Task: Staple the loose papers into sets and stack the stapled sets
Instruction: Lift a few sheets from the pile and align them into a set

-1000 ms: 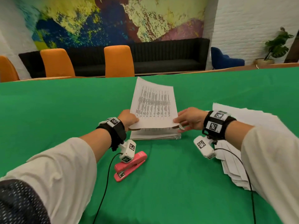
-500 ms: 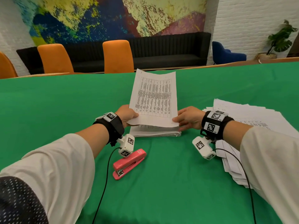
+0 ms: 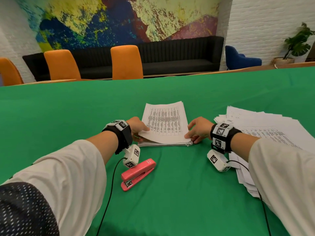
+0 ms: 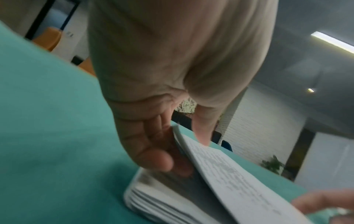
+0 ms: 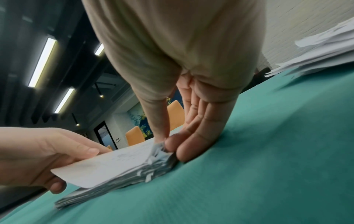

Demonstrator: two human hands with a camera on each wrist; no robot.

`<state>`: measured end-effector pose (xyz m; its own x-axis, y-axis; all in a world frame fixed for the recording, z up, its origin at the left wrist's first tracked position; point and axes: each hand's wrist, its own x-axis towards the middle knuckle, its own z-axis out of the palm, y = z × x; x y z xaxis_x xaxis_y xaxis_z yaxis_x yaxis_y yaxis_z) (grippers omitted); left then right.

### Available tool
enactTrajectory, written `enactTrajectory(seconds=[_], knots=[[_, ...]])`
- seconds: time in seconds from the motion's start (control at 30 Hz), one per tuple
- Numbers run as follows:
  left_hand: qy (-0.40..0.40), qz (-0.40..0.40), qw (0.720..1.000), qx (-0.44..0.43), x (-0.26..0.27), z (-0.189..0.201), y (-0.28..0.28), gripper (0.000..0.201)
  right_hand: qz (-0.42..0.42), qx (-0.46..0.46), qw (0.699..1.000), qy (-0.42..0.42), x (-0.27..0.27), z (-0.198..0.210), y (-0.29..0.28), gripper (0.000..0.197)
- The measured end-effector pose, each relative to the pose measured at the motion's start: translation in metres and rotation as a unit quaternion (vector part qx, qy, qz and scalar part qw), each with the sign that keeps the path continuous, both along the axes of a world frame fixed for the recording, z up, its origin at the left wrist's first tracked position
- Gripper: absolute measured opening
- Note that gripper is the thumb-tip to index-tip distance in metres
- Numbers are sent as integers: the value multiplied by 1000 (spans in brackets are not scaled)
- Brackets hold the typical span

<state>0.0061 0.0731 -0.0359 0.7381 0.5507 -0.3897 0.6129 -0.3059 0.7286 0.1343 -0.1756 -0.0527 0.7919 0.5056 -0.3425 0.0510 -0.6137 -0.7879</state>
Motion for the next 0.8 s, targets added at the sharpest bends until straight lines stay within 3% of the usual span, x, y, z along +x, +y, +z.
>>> enactTrajectory(seconds=[0.17,0.23,0.37,0.47,0.8], knots=[[63,-76,988,116,-9,3,13,87,45,-38,992,-108,-8,2,-2,63],[99,-135,976,143,-14,3,13,95,101,-56,979,-167,-14,3,-4,58],[144,-222,935,236,-17,1,4,83,153,-91,962,-207,-21,2,-6,46],[149,-239,912,299,-17,3,-2,79,154,-108,957,-219,-22,1,-5,44],[119,-228,910,326,-22,0,1,66,149,-118,955,-226,-20,2,-6,30]])
